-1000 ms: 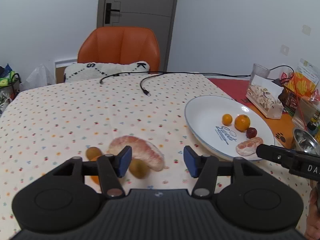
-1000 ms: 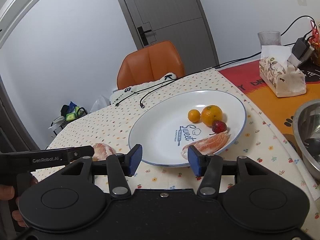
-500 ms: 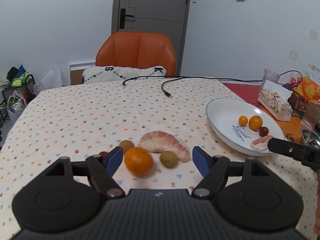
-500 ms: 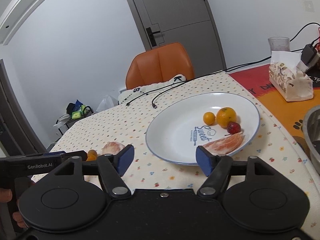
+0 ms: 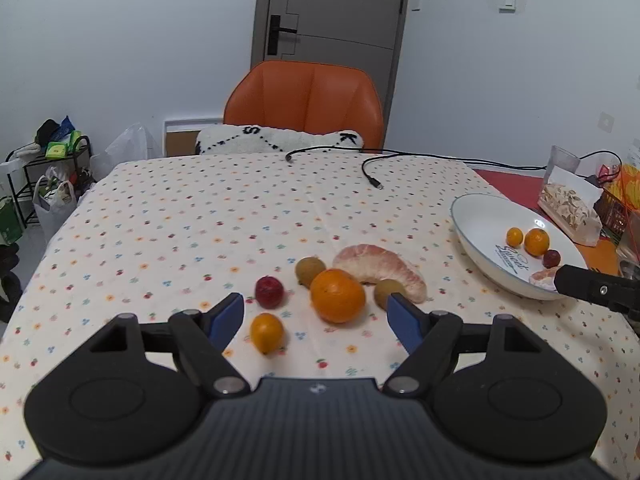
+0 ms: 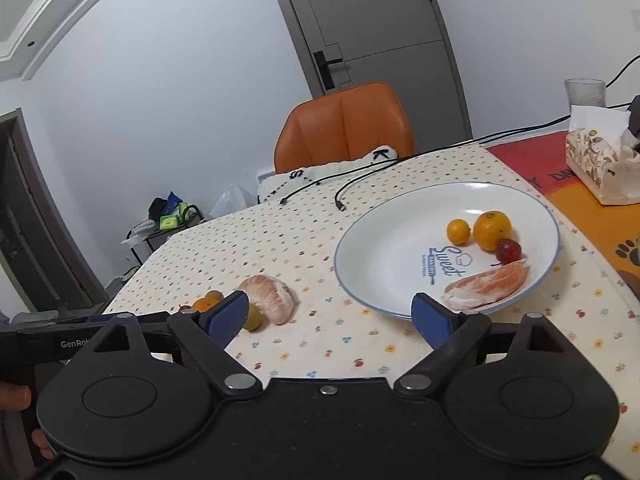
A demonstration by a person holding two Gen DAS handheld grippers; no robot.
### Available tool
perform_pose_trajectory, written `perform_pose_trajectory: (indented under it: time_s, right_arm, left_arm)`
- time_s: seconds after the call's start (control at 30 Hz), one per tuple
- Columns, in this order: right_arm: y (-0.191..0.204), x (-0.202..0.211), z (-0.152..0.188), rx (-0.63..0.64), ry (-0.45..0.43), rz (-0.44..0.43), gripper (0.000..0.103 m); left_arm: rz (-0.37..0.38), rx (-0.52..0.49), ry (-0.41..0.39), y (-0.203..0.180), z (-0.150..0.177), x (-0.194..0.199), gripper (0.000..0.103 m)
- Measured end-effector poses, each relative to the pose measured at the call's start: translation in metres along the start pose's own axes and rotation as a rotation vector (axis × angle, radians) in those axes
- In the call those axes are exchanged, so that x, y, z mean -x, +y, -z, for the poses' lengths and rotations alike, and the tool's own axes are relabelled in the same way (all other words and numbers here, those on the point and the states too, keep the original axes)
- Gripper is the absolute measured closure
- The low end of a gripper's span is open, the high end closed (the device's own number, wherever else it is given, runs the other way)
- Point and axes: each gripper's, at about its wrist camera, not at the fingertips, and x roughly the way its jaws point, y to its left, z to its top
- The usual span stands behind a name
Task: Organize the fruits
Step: 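Move both open tools back toward the remaining fruit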
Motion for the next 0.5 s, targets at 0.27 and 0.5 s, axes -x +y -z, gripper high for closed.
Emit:
perform_pose_trajectory:
  time_s: [0.27,0.5]
  right_arm:
    - [0.013,-0.005,0.002,0.017,0.014,-0.016,0.013]
    - [0.024,-0.012,0.004,0.046,0.024,-0.035,0.014]
  left_arm:
    - [-0.013,0.023,-0.003,0.016,0.004,0.005,0.026]
    - [-0.004,0.036,-0.003,0.023,0.006,0.006,0.026]
